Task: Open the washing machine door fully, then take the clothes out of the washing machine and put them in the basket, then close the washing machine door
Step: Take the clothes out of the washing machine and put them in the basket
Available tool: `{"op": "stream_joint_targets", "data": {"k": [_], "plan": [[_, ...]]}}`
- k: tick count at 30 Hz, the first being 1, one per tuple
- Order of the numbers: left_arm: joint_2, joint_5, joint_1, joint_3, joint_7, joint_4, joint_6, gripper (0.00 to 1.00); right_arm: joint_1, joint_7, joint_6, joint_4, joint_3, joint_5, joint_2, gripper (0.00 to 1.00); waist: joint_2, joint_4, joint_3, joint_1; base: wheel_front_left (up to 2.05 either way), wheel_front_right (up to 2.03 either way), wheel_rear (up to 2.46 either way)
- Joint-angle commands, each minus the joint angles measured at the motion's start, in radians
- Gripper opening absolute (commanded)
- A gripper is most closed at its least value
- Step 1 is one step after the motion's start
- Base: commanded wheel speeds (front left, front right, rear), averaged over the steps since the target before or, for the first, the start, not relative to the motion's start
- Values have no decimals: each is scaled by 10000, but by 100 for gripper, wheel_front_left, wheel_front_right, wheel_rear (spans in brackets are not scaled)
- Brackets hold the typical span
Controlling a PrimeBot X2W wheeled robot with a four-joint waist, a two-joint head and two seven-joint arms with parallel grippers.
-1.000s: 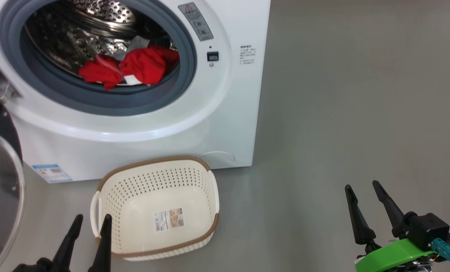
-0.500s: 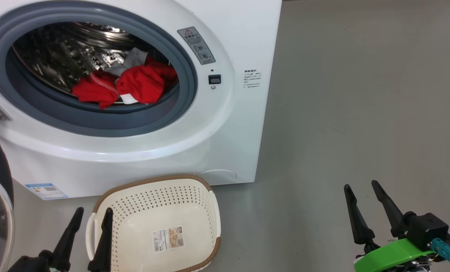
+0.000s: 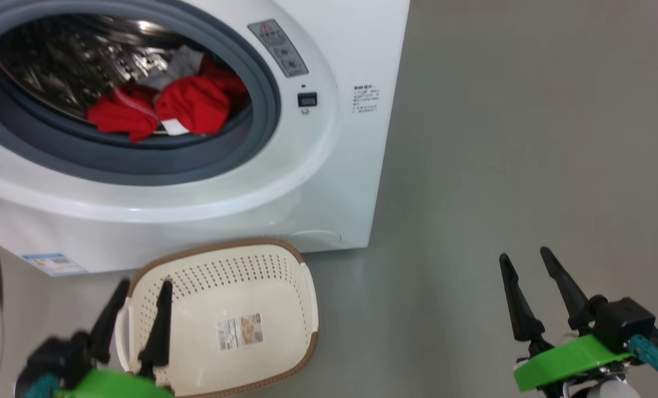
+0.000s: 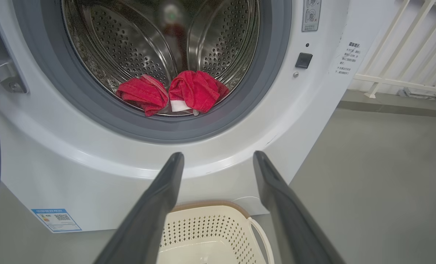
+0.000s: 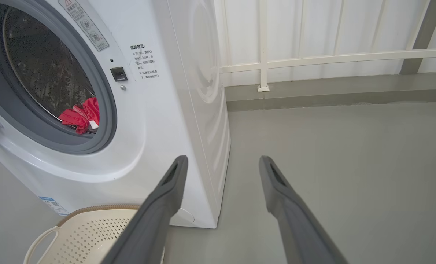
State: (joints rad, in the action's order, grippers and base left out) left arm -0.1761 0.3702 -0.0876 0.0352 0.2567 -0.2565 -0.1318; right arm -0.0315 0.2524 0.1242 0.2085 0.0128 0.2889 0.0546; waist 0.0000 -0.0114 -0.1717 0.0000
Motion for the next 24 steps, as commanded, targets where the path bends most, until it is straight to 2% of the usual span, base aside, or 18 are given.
{"op": "stream_joint_targets", "data": {"k": [1,15,24], "plan": [[-291,-123,-782,-231,51,-51,11,100,-410,93,65,-303,254,-99,11,100,0,-107,-506,0,0,0,0],[-1247,165,-6321,597,51,-3685,11,100,-1333,93,65,-577,515,155,-41,100,0,-781,-2654,0,0,0,0],[-1676,290,-8852,1060,51,-5399,11,100,-1770,93,65,-798,719,331,-42,100,0,-1125,-3454,0,0,0,0]]}}
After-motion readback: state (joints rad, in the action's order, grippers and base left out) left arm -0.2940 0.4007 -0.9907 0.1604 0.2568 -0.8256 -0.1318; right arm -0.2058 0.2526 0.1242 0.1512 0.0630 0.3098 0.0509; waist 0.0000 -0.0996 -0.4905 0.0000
